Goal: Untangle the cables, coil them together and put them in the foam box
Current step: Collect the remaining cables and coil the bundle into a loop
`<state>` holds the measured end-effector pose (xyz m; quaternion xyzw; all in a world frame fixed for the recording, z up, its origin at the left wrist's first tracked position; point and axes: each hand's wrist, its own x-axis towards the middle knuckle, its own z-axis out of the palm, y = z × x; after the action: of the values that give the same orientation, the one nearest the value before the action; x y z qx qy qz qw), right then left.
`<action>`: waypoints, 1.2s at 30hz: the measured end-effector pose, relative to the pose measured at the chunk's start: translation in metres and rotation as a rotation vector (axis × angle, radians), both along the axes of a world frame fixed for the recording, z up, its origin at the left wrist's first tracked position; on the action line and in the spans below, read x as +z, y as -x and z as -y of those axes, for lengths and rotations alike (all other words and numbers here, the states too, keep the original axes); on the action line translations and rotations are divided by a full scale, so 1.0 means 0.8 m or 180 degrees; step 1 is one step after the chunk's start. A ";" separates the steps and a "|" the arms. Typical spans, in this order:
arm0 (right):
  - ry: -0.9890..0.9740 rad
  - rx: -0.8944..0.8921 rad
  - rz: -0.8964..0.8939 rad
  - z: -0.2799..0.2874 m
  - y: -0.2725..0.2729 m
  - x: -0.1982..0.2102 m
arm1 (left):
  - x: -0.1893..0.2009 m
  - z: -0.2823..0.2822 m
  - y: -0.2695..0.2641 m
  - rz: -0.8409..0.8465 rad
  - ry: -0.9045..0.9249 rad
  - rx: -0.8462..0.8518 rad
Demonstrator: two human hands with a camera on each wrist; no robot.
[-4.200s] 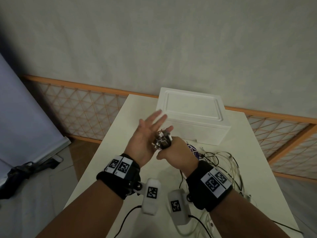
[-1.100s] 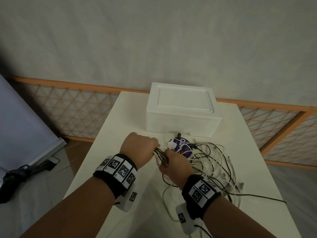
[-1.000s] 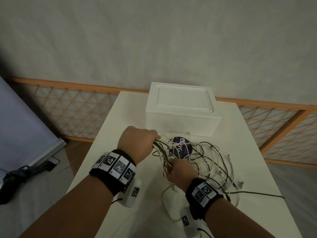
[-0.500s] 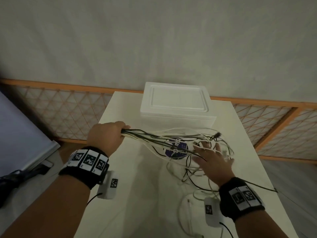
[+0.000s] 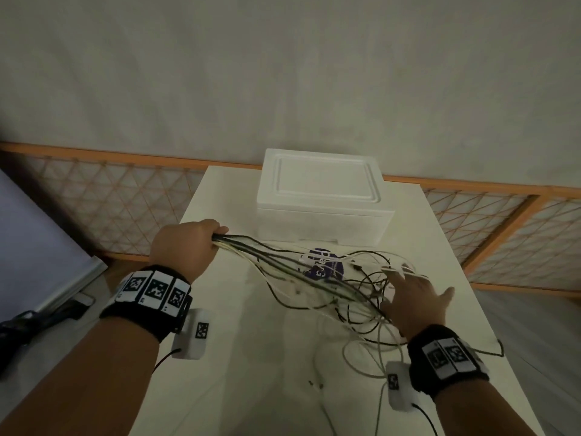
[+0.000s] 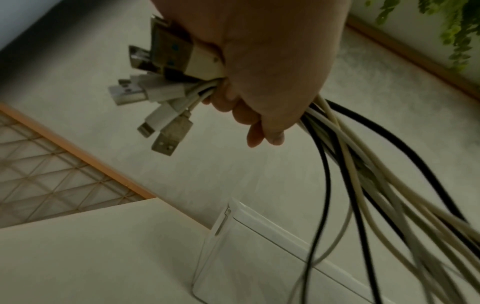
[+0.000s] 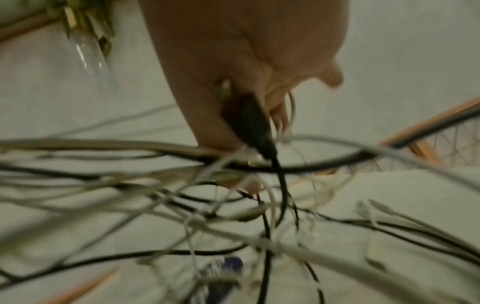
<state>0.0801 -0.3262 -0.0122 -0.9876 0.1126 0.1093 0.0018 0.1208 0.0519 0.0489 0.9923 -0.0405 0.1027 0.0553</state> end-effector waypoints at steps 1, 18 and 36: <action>-0.0251 0.0060 -0.0096 0.003 -0.006 0.008 | 0.003 0.001 0.000 -0.0012 0.0071 0.0025; -0.2514 0.1940 0.0185 -0.164 -0.011 0.072 | 0.007 0.056 0.019 0.0787 -0.0251 -0.1412; -0.0185 0.3041 0.0074 -0.175 -0.009 0.063 | -0.039 0.115 0.047 -0.1193 0.1415 -0.1362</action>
<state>0.0877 -0.1860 0.0385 -0.9295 -0.3571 0.0900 -0.0197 0.0830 -0.0398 0.0176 0.9267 -0.2131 -0.0886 0.2964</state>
